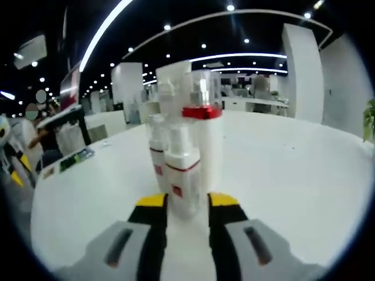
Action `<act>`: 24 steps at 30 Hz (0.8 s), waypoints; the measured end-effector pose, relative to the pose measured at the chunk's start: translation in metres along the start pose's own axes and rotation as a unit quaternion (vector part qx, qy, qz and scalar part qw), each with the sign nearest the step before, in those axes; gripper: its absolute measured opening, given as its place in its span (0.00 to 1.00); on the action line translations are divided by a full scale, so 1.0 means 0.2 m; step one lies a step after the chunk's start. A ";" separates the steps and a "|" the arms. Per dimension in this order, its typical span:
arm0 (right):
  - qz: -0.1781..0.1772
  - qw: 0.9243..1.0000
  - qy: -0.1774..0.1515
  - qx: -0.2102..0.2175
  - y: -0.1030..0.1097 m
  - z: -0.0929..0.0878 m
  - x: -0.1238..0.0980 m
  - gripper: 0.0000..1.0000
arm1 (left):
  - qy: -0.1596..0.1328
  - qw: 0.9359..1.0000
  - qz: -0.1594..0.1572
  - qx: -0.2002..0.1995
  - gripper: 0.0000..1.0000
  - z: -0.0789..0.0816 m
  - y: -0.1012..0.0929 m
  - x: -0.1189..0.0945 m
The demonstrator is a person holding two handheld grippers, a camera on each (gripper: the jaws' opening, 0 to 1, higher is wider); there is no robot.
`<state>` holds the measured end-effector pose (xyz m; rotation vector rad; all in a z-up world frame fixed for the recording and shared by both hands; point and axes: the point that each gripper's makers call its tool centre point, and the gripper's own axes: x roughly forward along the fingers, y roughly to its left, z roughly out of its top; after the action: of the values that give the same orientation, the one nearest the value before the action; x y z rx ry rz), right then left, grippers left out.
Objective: Arrange the skincare products in the storage area until every visible bottle or jar stands upright without overlapping.
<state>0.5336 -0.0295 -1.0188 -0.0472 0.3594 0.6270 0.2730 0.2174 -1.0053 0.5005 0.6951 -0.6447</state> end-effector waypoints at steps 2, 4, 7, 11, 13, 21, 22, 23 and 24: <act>-0.002 1.000 0.001 -0.003 -0.01 0.00 0.00 0.22 | 0.001 1.000 -0.001 0.001 0.27 0.00 0.00 0.00; -0.005 1.000 0.003 -0.003 -0.02 0.00 0.00 0.21 | 0.000 1.000 0.000 0.001 0.27 0.00 0.00 0.00; -0.006 1.000 0.001 -0.003 -0.03 0.02 0.00 0.20 | 0.001 1.000 0.000 0.001 0.27 0.00 0.00 0.00; -0.008 1.000 0.001 -0.002 -0.04 0.02 0.01 0.20 | 0.000 1.000 0.001 0.001 0.27 0.00 0.00 0.00; -0.009 1.000 0.004 -0.001 -0.04 0.02 0.01 0.20 | -0.001 1.000 0.002 0.001 0.27 0.00 0.00 0.00; -0.014 1.000 0.011 0.010 -0.05 0.00 0.01 0.21 | 0.002 1.000 -0.001 0.000 0.27 0.00 0.00 0.00; -0.015 1.000 0.012 0.012 -0.05 0.00 0.01 0.21 | 0.002 1.000 -0.001 0.000 0.27 0.00 0.00 0.00; -0.015 1.000 0.012 0.013 -0.05 0.00 0.01 0.21 | 0.002 1.000 -0.001 0.000 0.27 -0.01 0.00 0.00; -0.018 1.000 0.014 0.016 -0.05 0.00 0.01 0.21 | 0.004 1.000 -0.002 0.000 0.27 -0.01 0.00 0.00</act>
<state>0.5420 -0.0368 -1.0207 -0.0311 0.3951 0.5856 0.2726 0.2178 -1.0070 0.5014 0.7034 -0.6457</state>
